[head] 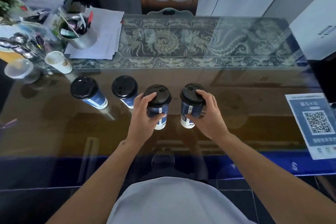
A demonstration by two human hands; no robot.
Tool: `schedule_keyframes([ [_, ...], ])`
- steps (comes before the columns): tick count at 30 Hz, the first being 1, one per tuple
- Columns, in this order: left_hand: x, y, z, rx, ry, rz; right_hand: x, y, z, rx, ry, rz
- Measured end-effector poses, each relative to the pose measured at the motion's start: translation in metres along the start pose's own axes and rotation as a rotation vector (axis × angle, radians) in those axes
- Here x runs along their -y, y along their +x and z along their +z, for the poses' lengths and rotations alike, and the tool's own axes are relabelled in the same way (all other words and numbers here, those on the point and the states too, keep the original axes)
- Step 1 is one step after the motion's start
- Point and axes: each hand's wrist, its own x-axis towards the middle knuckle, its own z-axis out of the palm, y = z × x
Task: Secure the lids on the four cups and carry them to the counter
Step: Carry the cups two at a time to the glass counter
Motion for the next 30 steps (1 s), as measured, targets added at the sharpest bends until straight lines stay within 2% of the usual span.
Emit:
schedule_keyframes([
  [4,0.000,0.014,0.013,-0.060,0.031,-0.070,-0.013,0.028,-0.007,0.036,0.021,-0.022],
  [10,0.002,0.034,0.038,-0.155,0.062,-0.041,-0.042,0.066,-0.012,0.058,0.066,-0.048],
  [19,0.022,0.062,0.075,-0.067,0.093,-0.100,-0.076,0.100,-0.003,0.139,0.068,-0.034],
  [22,0.023,0.071,0.076,-0.045,0.136,-0.055,-0.084,0.104,-0.001,0.110,0.049,-0.085],
  [26,0.026,0.073,0.076,-0.044,0.182,0.090,-0.095,0.098,0.004,0.071,-0.012,-0.209],
  [30,0.031,0.061,0.074,-0.053,0.216,0.121,-0.105,0.081,-0.001,0.079,-0.031,-0.242],
])
